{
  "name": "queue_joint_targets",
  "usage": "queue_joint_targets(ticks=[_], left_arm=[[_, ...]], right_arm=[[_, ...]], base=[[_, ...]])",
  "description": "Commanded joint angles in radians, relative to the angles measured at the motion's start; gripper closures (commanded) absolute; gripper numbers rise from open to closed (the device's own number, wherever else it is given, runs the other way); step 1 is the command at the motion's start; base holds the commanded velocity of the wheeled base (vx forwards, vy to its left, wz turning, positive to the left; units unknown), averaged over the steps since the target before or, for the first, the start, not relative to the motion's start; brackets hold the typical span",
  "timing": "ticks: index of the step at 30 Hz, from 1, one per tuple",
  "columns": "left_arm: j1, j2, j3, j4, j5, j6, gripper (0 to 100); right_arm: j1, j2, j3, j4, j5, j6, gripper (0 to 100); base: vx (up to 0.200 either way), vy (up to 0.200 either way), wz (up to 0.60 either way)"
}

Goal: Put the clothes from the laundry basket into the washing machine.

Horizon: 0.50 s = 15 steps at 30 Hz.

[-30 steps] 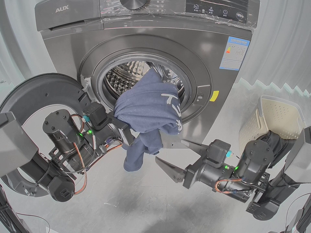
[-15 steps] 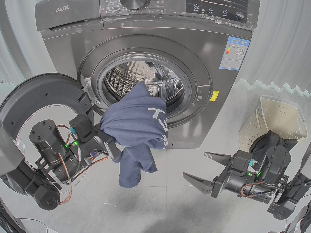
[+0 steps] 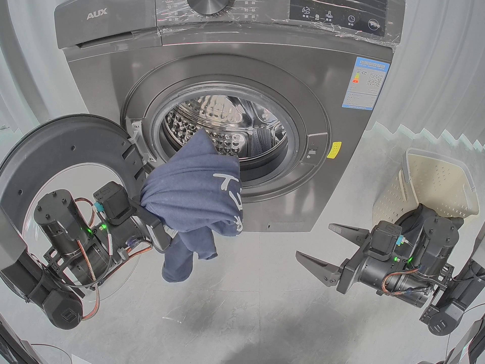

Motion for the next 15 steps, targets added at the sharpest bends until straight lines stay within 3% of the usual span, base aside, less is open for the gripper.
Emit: queue_joint_targets(ticks=[1, 9, 15], left_arm=[[0.001, 0.011, -0.012, -0.002, -0.002, -0.004, 100], [-0.028, 0.04, -0.012, -0.002, 0.0, 0.007, 100], [-0.047, 0.068, -0.013, -0.002, 0.001, 0.009, 100]], right_arm=[[-0.001, 0.004, -0.002, 0.0, 0.0, 0.0, 0], [0.008, 0.004, -0.003, 0.0, -0.002, 0.002, 0], [0.009, 0.002, -0.003, 0.0, -0.003, 0.003, 0]], base=[[0.2, 0.0, 0.0], [0.2, 0.0, 0.0], [0.0, 0.0, 0.0]])
